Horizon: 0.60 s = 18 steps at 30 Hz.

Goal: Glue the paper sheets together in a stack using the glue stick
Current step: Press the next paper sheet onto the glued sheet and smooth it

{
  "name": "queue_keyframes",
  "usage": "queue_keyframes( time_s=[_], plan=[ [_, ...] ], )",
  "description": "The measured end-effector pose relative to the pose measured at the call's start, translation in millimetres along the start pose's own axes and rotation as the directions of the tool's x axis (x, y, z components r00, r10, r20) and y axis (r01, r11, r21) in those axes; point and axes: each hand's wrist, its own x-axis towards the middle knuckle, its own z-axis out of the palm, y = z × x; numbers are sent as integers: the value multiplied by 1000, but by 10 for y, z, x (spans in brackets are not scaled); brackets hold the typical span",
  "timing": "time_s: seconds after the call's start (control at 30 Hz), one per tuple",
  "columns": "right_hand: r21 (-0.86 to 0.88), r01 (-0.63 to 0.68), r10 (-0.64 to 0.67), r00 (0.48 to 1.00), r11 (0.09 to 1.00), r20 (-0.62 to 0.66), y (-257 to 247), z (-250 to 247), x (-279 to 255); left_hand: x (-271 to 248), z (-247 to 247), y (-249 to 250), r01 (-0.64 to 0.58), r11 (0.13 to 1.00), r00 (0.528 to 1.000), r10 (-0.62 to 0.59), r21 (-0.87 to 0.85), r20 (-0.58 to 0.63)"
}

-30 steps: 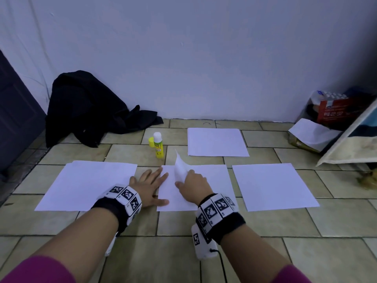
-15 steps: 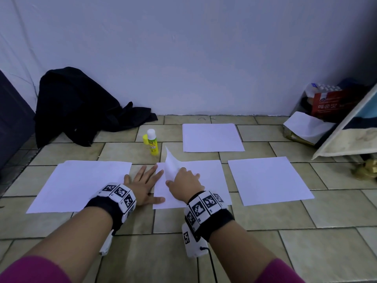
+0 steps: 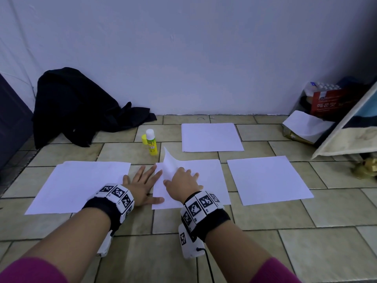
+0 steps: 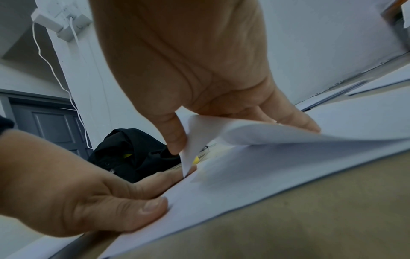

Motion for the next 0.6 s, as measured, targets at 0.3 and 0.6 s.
queue_keyframes(
  time_s=[0.3,0.6],
  plan=[
    [-6,-21,21,1000,1000,3,13,6,-28,-15,-12,4,-3,1000,1000,3,1,1],
    [-17,-5,5,1000,1000,11,21,-22,-58,14,30,-1,28,1000,999,-28,9,-16]
  ],
)
